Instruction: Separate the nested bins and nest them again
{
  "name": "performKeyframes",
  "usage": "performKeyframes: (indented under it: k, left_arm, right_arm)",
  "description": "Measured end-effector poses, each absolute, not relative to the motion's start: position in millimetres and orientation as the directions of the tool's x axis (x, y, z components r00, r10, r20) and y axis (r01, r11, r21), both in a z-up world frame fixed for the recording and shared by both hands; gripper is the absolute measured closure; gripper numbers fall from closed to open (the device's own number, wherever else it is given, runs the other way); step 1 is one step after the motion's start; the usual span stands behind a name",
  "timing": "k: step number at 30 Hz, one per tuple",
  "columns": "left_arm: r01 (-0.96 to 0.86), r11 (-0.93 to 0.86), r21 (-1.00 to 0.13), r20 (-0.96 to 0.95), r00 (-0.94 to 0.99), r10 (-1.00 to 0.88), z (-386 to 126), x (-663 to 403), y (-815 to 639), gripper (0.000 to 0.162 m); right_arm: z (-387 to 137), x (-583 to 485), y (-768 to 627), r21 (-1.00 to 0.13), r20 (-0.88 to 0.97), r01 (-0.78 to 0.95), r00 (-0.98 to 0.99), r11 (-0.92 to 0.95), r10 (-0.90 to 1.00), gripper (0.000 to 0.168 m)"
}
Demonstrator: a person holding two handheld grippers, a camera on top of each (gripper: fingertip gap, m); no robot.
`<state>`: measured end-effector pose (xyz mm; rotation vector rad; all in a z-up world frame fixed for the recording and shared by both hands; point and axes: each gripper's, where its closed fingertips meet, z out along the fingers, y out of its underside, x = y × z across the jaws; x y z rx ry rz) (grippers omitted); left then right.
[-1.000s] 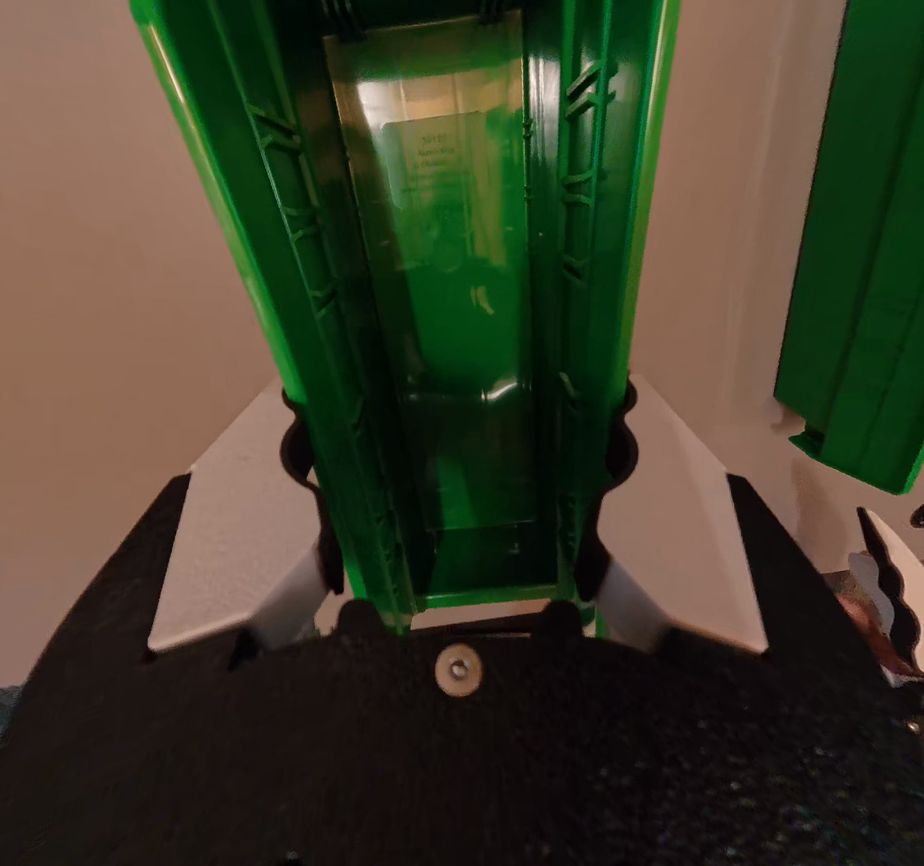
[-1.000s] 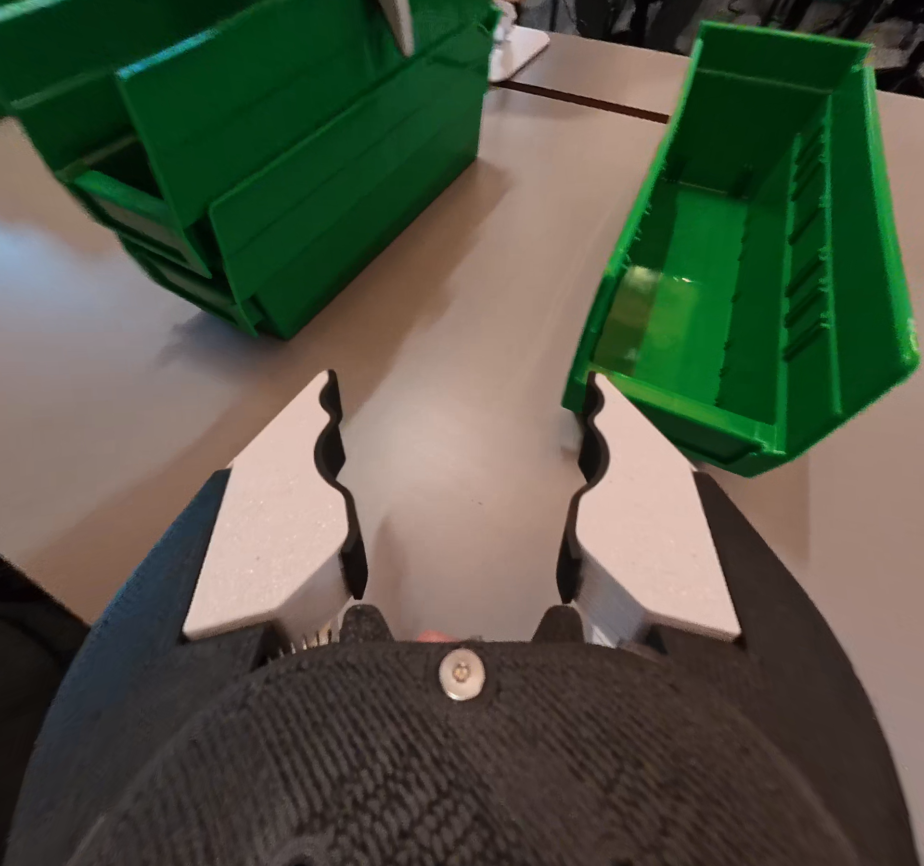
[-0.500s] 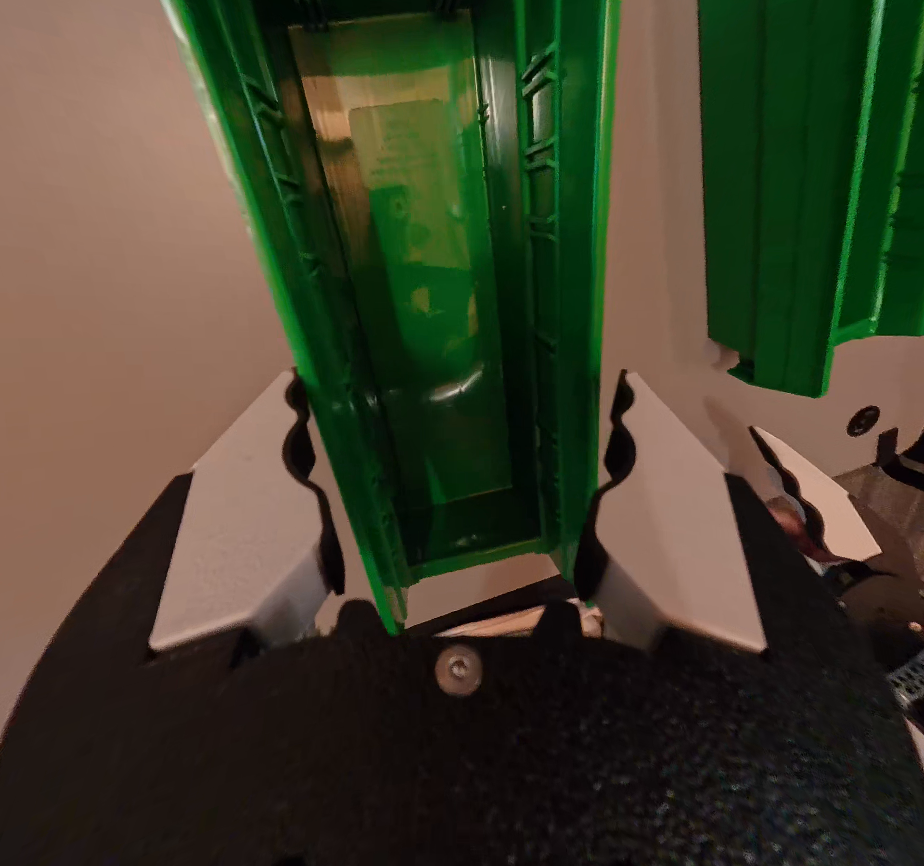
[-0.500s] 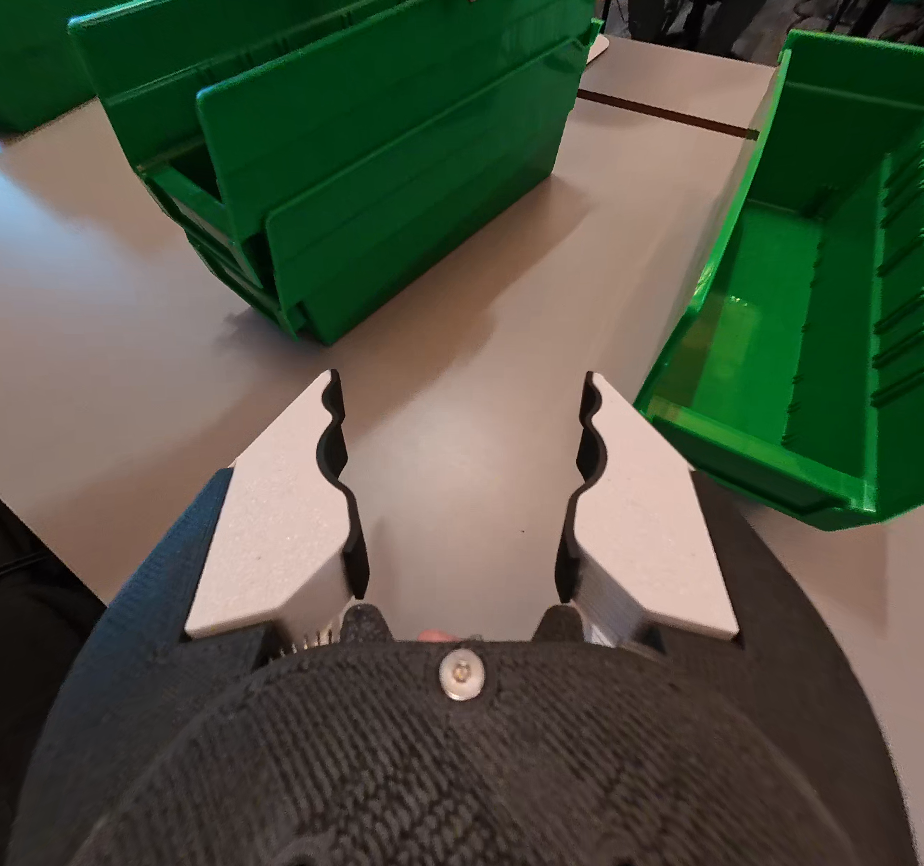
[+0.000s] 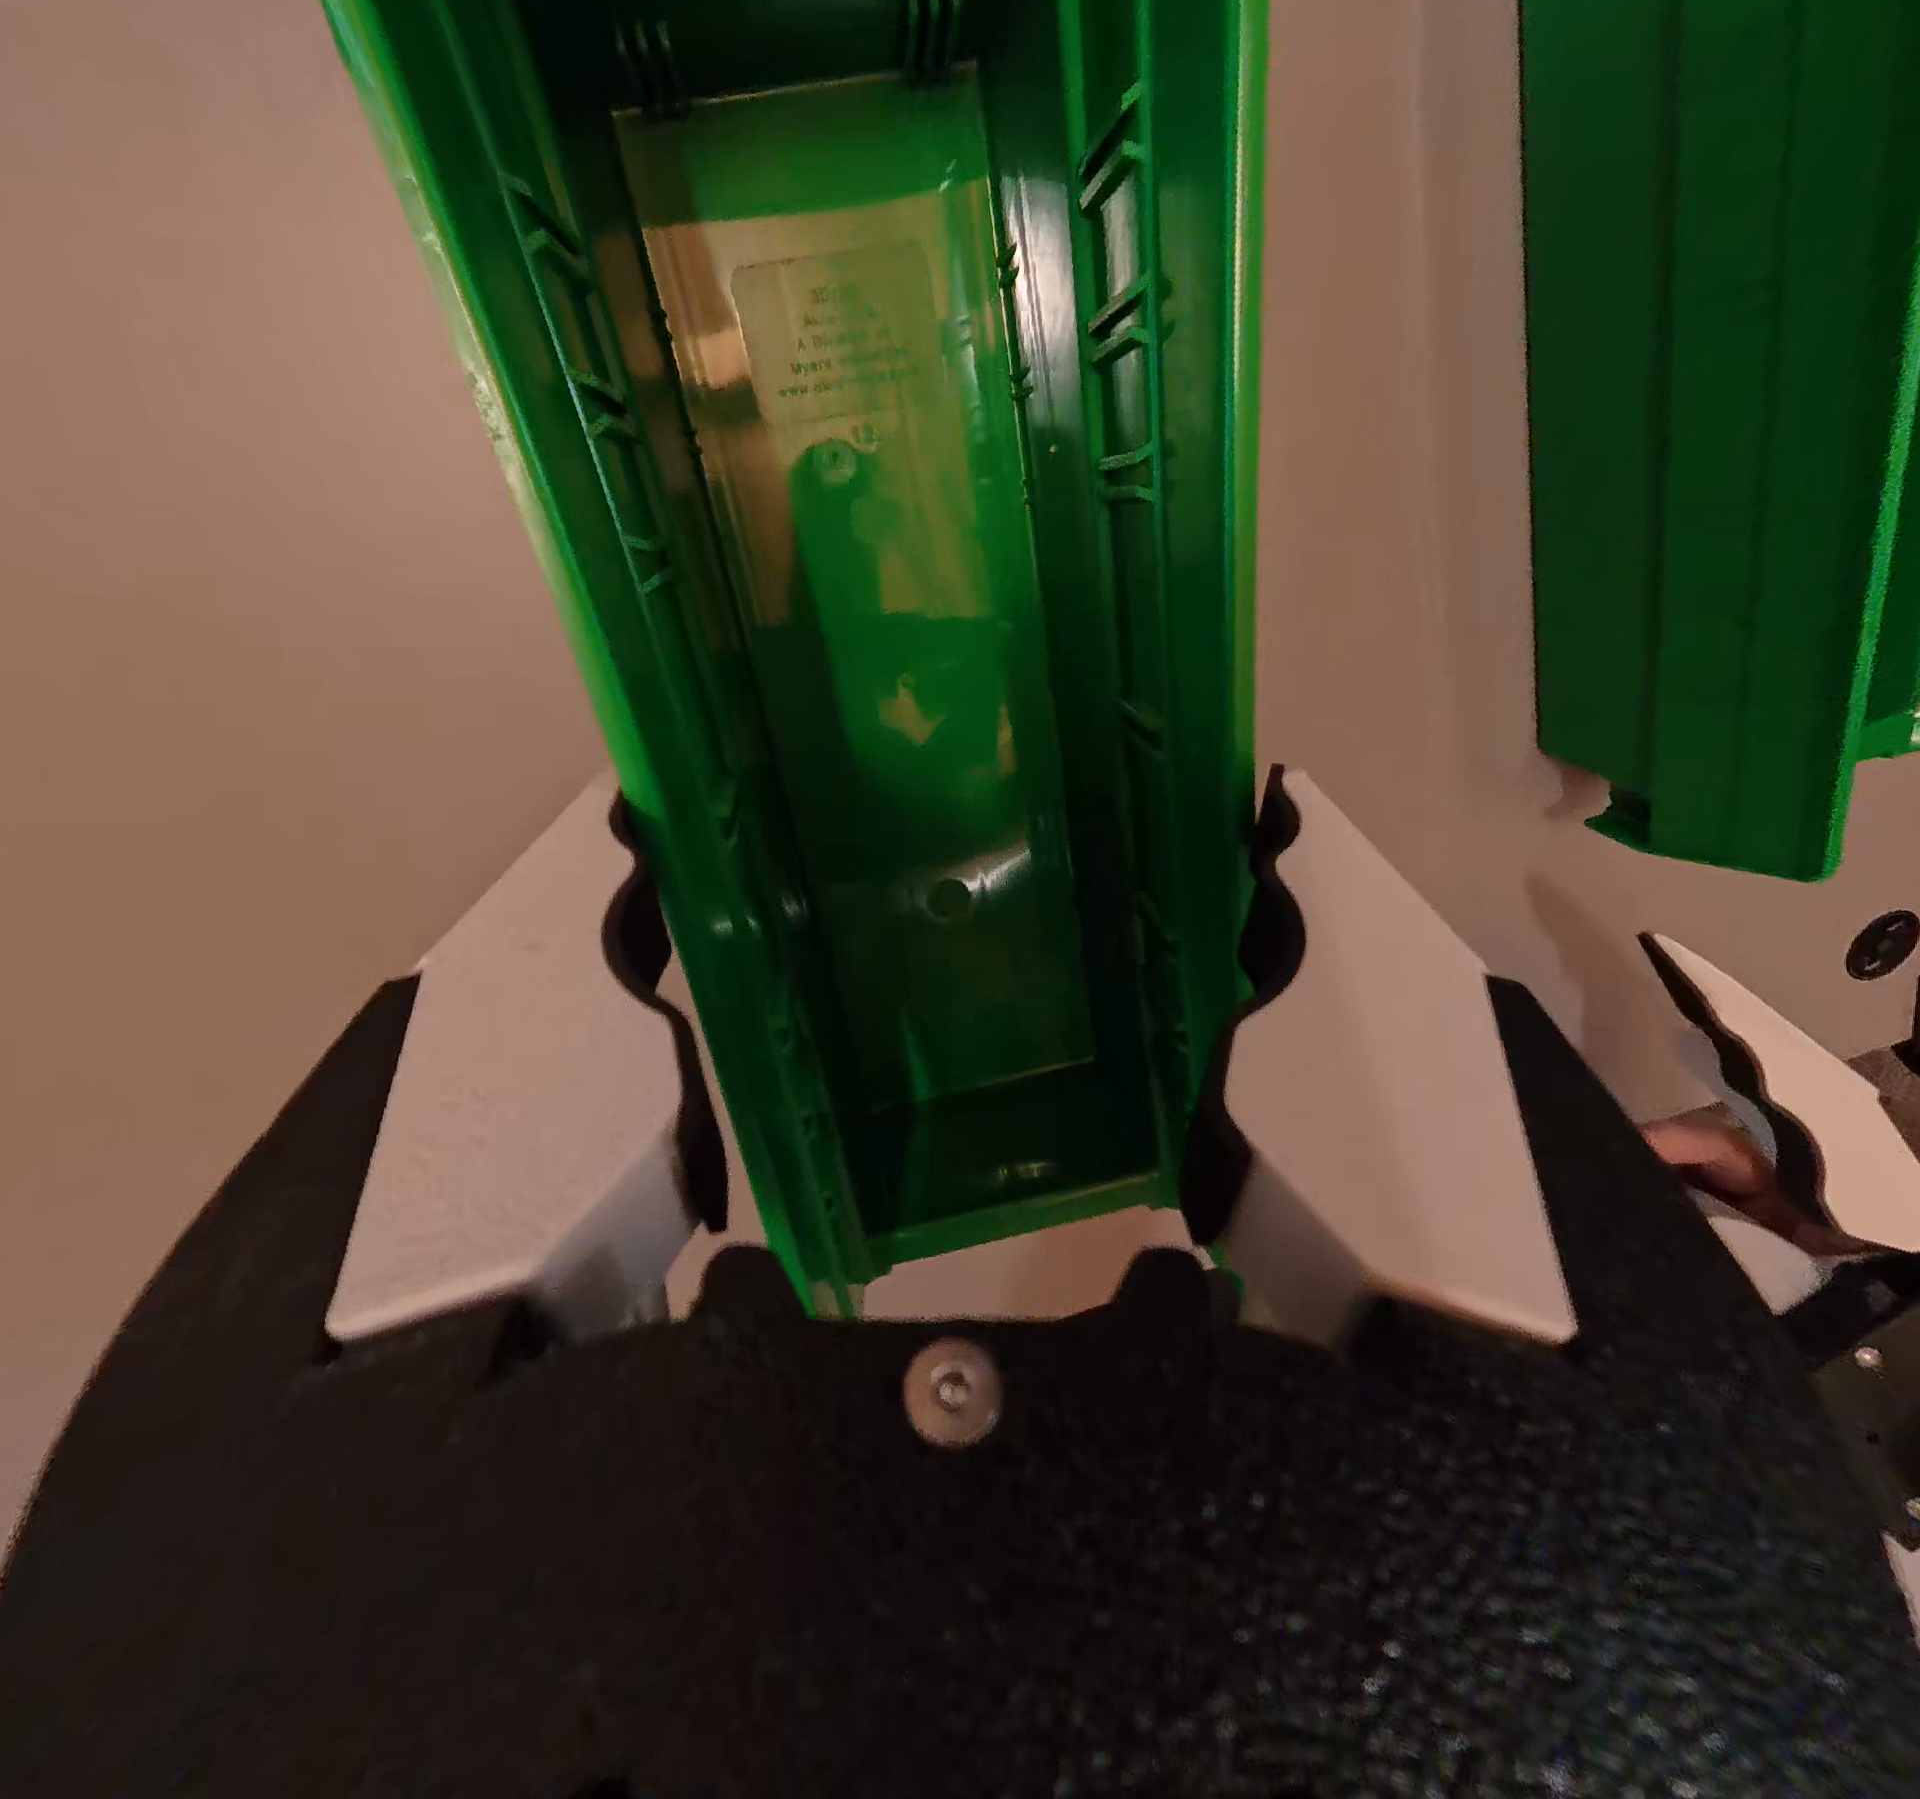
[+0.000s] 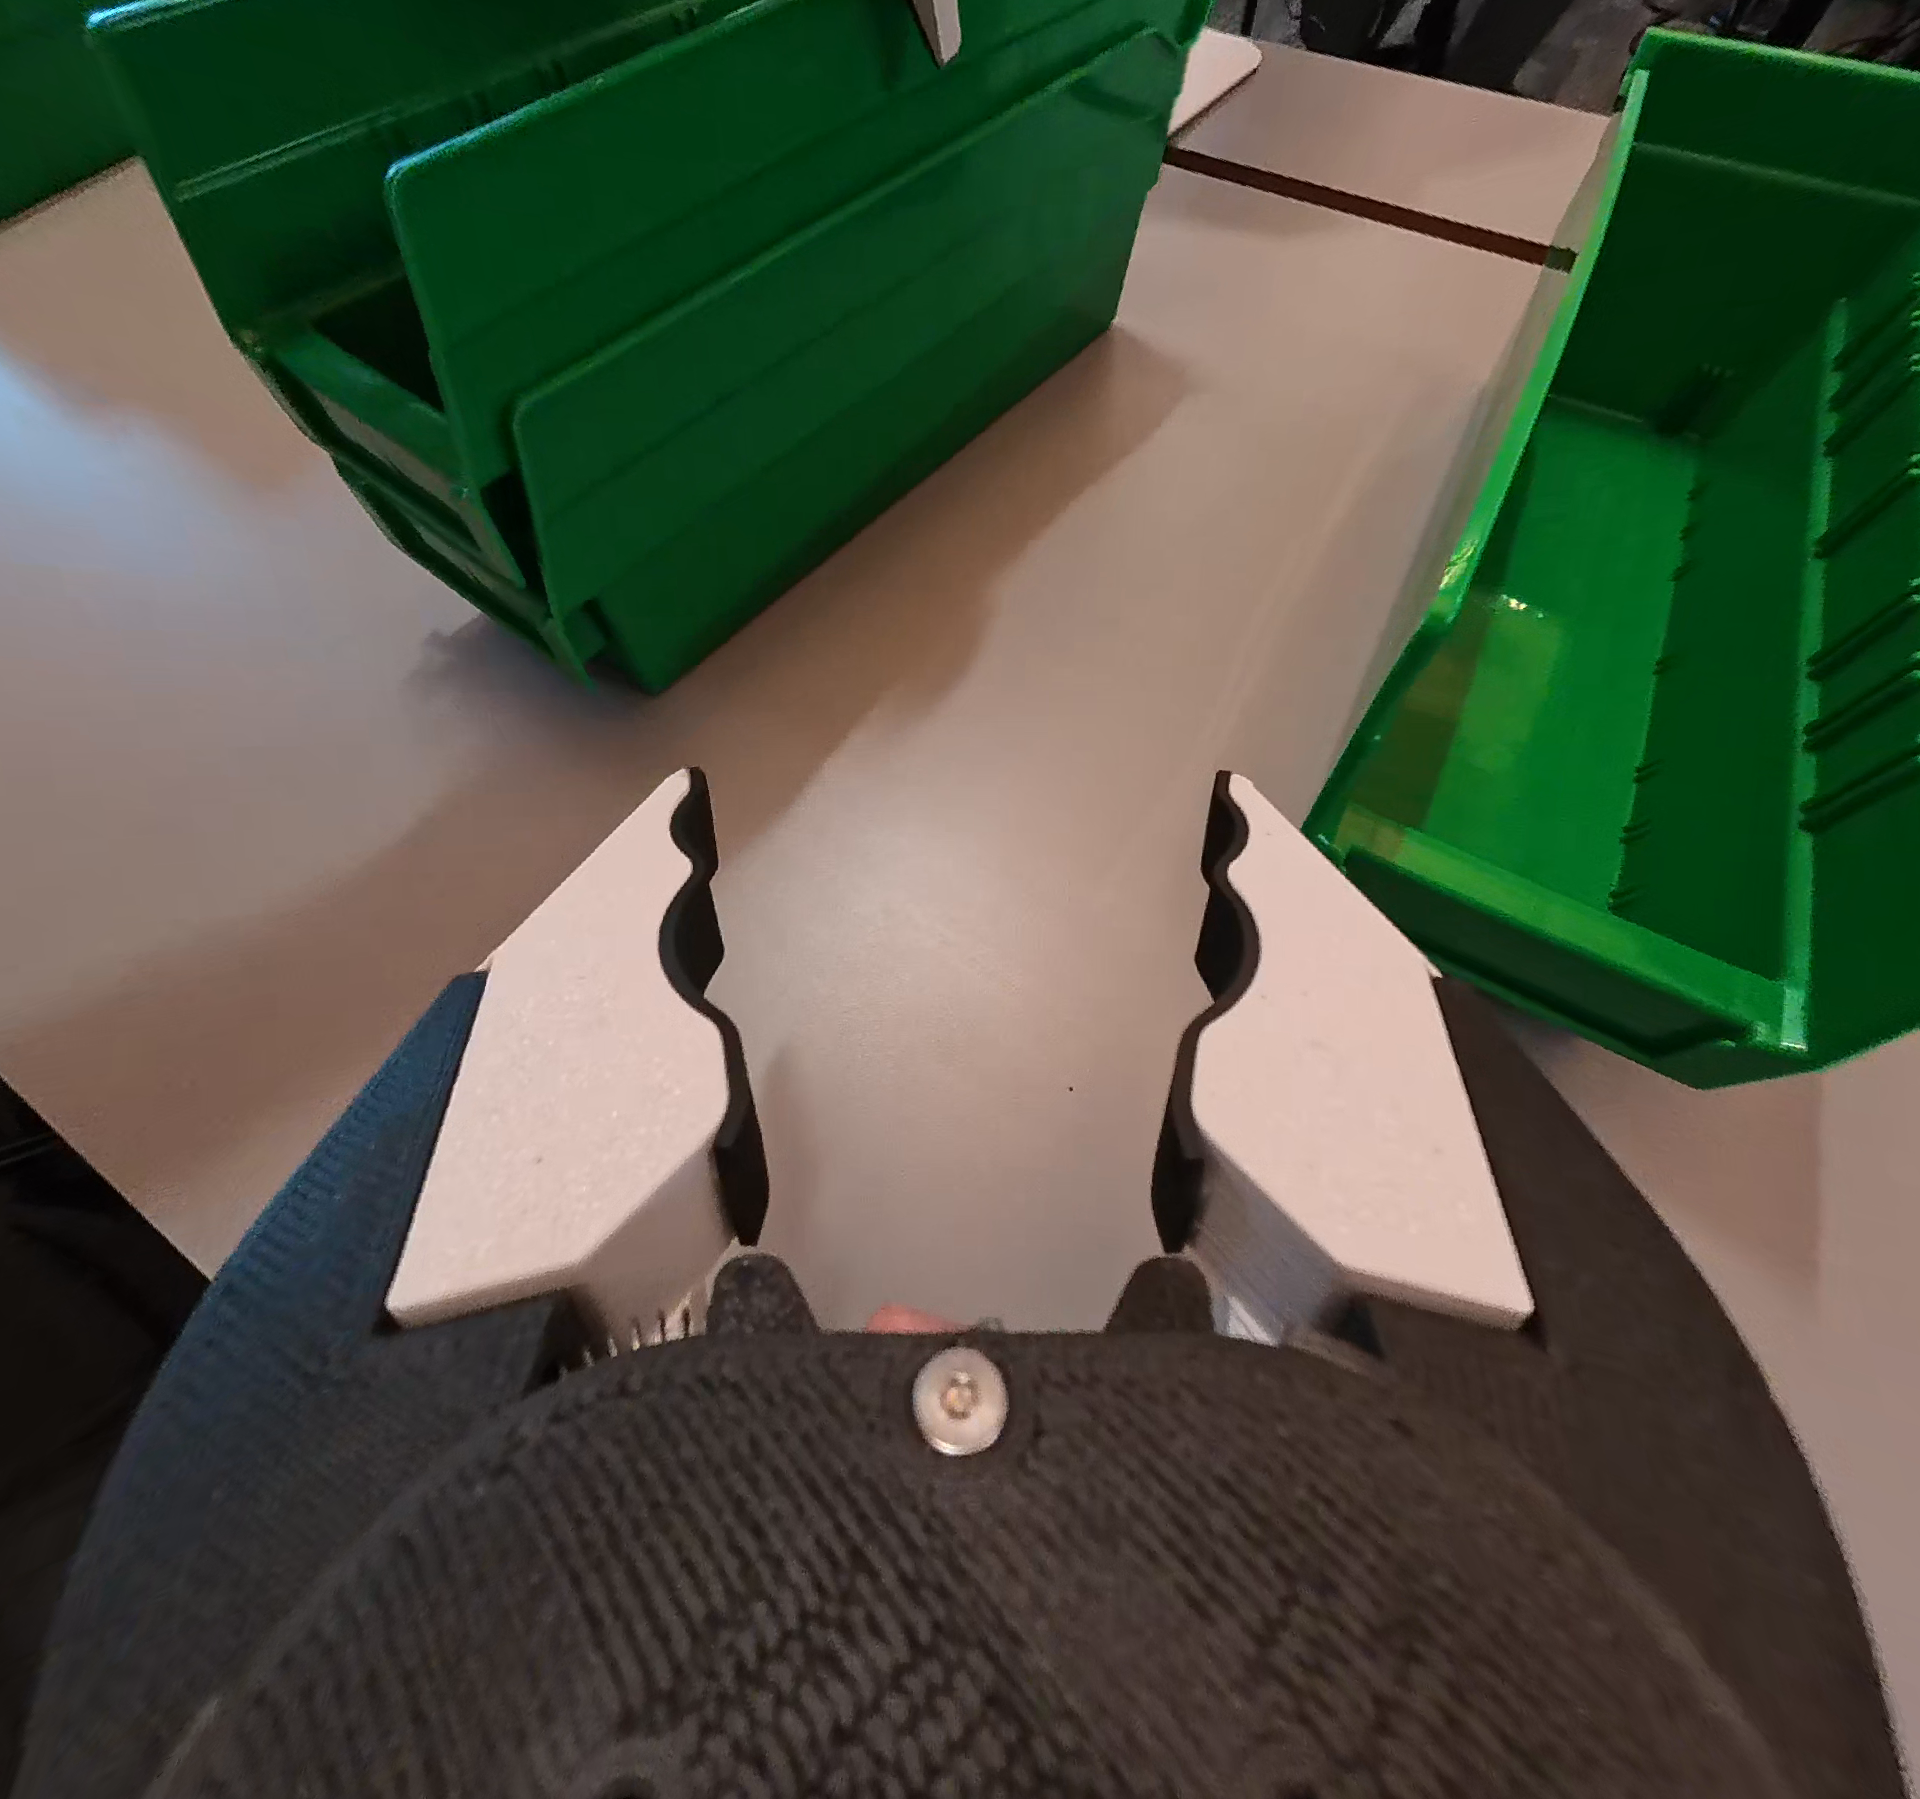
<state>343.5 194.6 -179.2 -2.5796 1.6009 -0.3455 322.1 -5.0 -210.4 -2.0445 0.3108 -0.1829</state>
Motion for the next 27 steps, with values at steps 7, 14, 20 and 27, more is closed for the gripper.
performKeyframes:
  k: [7, 14, 20, 27]
  left_arm:
    - [-0.866, -0.466, -0.18, 0.127, 0.45, -0.884, -180.5, 334.7, 204.6, 0.047]
    - [-0.843, -0.496, -0.209, 0.132, 0.479, -0.868, -181.1, 332.3, 217.3, 0.047]
    - [-0.83, -0.516, -0.213, 0.138, 0.497, -0.857, -181.8, 329.4, 227.4, 0.046]
    - [-0.846, -0.387, -0.368, 0.055, 0.395, -0.917, -151.7, 329.8, 248.2, 0.045]
  right_arm:
    - [-212.3, 323.1, -6.2, -0.878, 0.002, -0.142, 0.954, -0.457, -0.299, 0.075]
    - [-215.9, 322.5, -5.9, -0.872, 0.001, -0.144, 0.955, -0.468, -0.295, 0.075]
    - [-218.0, 321.6, -5.2, -0.868, 0.004, -0.14, 0.957, -0.477, -0.289, 0.075]
    - [-211.9, 324.4, -9.9, -0.876, 0.012, -0.137, 0.952, -0.462, -0.306, 0.073]
